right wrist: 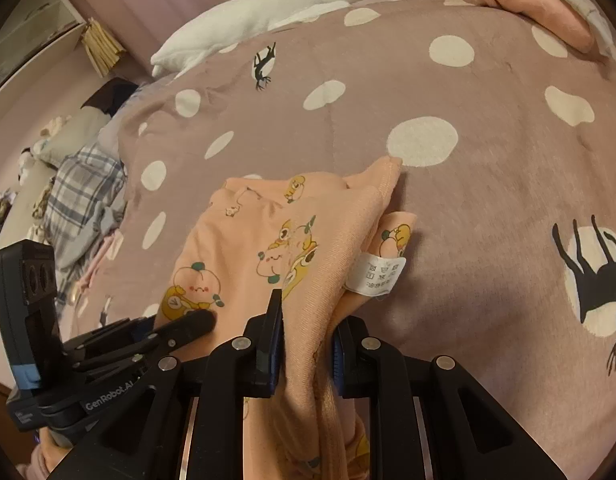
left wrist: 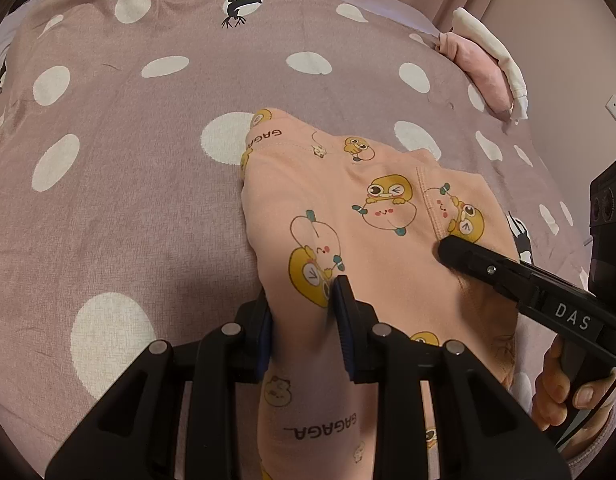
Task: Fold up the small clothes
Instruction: 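Hold the folded end with both grippers and carry it over the shirt, then lower the held end onto the shirt with both grippers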
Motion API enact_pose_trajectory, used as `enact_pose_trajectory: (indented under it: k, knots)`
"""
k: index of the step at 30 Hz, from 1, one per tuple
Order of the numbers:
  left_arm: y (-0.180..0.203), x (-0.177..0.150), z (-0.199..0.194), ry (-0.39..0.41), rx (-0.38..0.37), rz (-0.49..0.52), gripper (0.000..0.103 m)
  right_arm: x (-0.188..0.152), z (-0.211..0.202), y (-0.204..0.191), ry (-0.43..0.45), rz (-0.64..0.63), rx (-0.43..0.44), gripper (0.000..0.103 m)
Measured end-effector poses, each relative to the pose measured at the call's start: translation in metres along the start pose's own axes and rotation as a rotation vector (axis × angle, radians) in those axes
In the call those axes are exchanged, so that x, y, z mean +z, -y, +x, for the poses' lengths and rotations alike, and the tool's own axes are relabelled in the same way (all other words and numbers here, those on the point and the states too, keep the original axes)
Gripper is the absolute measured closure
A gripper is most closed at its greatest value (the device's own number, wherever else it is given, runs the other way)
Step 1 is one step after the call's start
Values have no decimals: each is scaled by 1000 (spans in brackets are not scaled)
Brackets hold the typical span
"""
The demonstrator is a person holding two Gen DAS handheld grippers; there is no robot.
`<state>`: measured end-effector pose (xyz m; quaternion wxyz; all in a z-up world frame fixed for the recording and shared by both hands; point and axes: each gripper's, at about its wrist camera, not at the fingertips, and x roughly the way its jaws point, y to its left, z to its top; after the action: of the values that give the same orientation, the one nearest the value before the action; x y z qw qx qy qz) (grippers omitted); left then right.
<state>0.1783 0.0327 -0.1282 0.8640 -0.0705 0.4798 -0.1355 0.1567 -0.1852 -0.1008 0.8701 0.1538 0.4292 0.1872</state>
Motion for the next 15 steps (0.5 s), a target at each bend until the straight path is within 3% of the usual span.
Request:
enact_pose_trajectory:
  k: [15]
  knots:
    - [-3, 0, 1, -3, 7, 4, 74, -1, 2, 2, -5, 6, -12, 83]
